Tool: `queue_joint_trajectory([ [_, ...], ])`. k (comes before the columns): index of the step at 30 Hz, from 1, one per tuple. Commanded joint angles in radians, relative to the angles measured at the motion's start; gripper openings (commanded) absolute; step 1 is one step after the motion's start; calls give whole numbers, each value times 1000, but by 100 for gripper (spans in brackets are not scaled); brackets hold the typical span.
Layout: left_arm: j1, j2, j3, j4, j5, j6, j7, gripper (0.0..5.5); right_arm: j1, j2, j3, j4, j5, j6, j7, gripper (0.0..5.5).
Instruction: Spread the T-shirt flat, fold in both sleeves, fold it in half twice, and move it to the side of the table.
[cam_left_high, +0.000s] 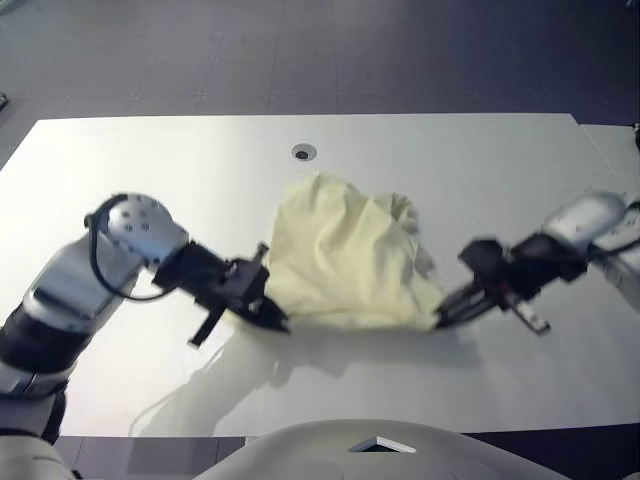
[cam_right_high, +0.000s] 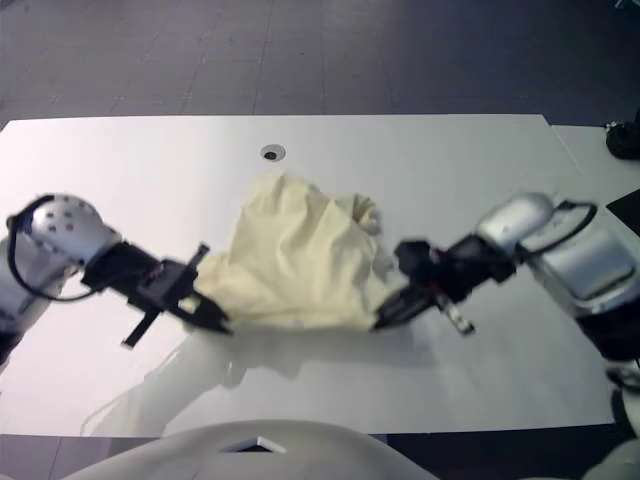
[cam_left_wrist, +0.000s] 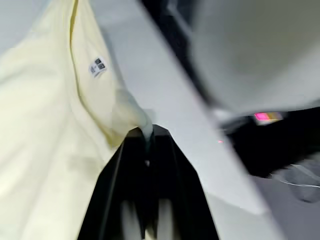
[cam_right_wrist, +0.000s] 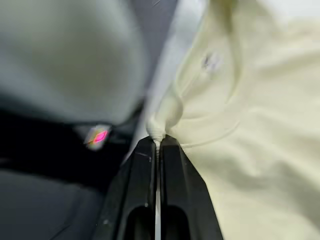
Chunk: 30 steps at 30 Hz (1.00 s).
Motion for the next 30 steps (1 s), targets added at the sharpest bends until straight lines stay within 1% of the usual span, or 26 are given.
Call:
queue_joint_trajectory([
  [1,82,62,-11,-51,18,12,4,0,112,-50,20,-76,-114,-57,-1,1],
  [5,119,58,-14,-83,20,25,36,0,154,-31,14,-71,-195,-95,-12,1],
  [6,125,53,-14,-90,22,30,53,33,160,-30,10,-69,-205,-99,-12,27],
  [9,127,63,3,-111,-22,65,59,77,160,-43,-19,-65,-182,-95,0,69],
  [10,116,70,26,-115,-65,89,49,99,148,-50,-34,-60,-154,-87,3,91],
  [13,72,76,81,-100,-161,144,31,145,103,-51,-72,-37,-89,-60,4,135],
  [14,48,74,101,-83,-189,160,25,164,77,-43,-87,-20,-71,-47,3,153],
  [16,-89,16,147,54,-195,170,67,196,-66,49,-108,126,-156,-47,-60,184],
  [18,-219,-71,148,211,-111,142,173,234,-190,148,-100,282,-273,-59,-179,221],
  [19,-267,-123,131,283,-49,125,250,252,-232,192,-93,346,-321,-58,-237,238],
  [21,-304,-196,86,366,71,70,364,289,-274,254,-76,419,-400,-75,-303,274],
  [26,-270,-282,-52,475,334,-139,477,364,-244,286,-35,418,-501,-138,-298,345],
  [30,-222,-330,-99,484,433,-217,527,439,-232,309,-15,449,-589,-212,-326,417],
])
